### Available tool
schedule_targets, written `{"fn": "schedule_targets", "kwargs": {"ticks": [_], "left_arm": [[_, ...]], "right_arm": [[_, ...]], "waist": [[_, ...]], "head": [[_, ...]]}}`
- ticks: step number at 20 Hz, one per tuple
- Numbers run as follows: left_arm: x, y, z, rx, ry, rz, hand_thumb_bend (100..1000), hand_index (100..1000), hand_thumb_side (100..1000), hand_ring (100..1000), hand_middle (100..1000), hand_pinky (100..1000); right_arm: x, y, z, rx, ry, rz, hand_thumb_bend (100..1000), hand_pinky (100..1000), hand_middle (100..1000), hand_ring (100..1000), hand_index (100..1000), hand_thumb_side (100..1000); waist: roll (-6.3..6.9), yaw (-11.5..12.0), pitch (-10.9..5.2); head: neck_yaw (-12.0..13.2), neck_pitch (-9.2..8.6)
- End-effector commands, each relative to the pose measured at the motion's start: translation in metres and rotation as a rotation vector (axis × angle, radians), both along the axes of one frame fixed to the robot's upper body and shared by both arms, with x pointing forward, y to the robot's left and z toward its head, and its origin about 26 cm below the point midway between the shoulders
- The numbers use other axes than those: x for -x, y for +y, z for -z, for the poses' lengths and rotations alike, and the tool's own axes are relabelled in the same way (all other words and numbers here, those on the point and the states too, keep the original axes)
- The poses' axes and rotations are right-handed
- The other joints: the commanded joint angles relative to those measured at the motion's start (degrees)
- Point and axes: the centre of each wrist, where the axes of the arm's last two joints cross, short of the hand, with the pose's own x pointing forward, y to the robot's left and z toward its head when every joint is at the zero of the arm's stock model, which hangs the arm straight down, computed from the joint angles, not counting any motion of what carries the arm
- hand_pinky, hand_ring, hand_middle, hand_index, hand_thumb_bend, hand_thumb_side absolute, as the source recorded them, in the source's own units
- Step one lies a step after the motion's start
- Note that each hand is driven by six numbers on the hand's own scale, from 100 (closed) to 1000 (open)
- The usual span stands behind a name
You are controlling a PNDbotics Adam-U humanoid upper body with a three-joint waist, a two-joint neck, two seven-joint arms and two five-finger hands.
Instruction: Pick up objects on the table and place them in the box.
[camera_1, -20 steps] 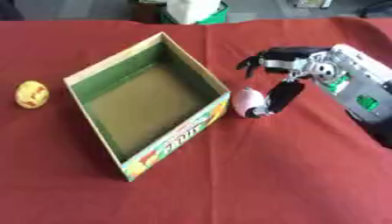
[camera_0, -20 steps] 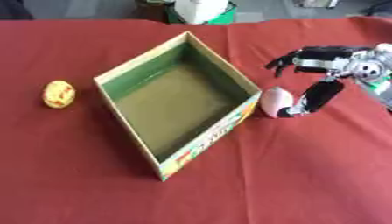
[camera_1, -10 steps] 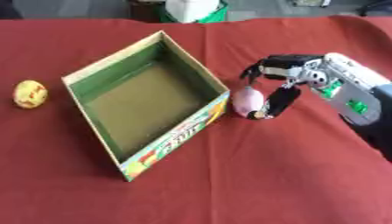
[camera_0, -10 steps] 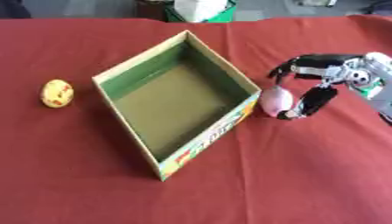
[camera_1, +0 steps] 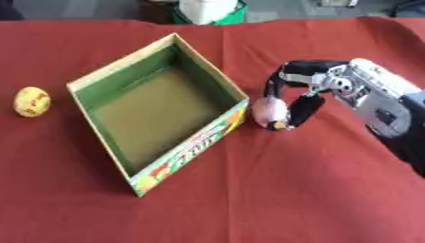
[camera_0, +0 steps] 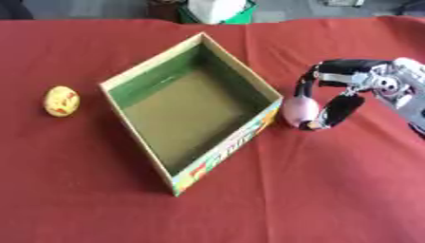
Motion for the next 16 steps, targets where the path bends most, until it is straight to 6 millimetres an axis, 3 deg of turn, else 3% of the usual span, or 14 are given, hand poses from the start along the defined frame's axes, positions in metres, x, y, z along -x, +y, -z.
{"fn": "schedule_targets", "kwargs": {"ticks": [1,8,9,10,11,12,16], "left_arm": [[0.001,-0.001,-0.007,-0.012,-0.023,0.009,100,775,927,646,741,649],[0.001,-0.001,-0.007,-0.011,-0.024,0.013,100,775,928,645,741,650],[0.001,-0.001,-0.007,-0.010,-0.024,0.014,100,775,928,645,741,650],[0.001,-0.001,-0.007,-0.010,-0.023,0.014,100,775,928,645,741,650],[0.001,-0.001,-0.007,-0.010,-0.023,0.014,100,775,929,645,741,650],[0.001,-0.001,-0.007,-0.009,-0.022,0.014,100,775,929,645,741,650],[0.001,-0.002,-0.007,-0.008,-0.022,0.017,100,775,930,645,742,650]], "right_arm": [[-0.003,-0.005,-0.006,0.019,-0.032,0.019,463,775,562,818,746,348],[-0.010,-0.007,0.006,0.043,-0.010,0.029,361,769,558,813,738,328],[-0.010,-0.008,0.007,0.044,-0.007,0.029,267,762,550,806,729,320],[-0.011,-0.008,0.008,0.041,-0.007,0.030,240,761,547,804,727,319],[-0.011,-0.007,0.008,0.037,-0.009,0.029,135,756,538,796,716,326],[-0.010,-0.006,0.007,0.029,-0.013,0.026,101,754,535,792,713,333],[-0.005,0.003,-0.003,-0.006,-0.038,-0.005,100,745,518,774,701,358]], "waist": [[-0.02,0.07,-0.84],[0.02,0.14,-0.83],[0.02,0.13,-0.82],[0.03,0.11,-0.80],[0.03,0.08,-0.78],[0.04,0.04,-0.76],[0.01,-0.04,-0.73]], "head": [[-0.27,-0.56],[-0.51,-0.49],[-0.56,-0.47],[-0.59,-0.44],[-0.60,-0.40],[-0.57,-0.37],[-0.52,-0.25]]}}
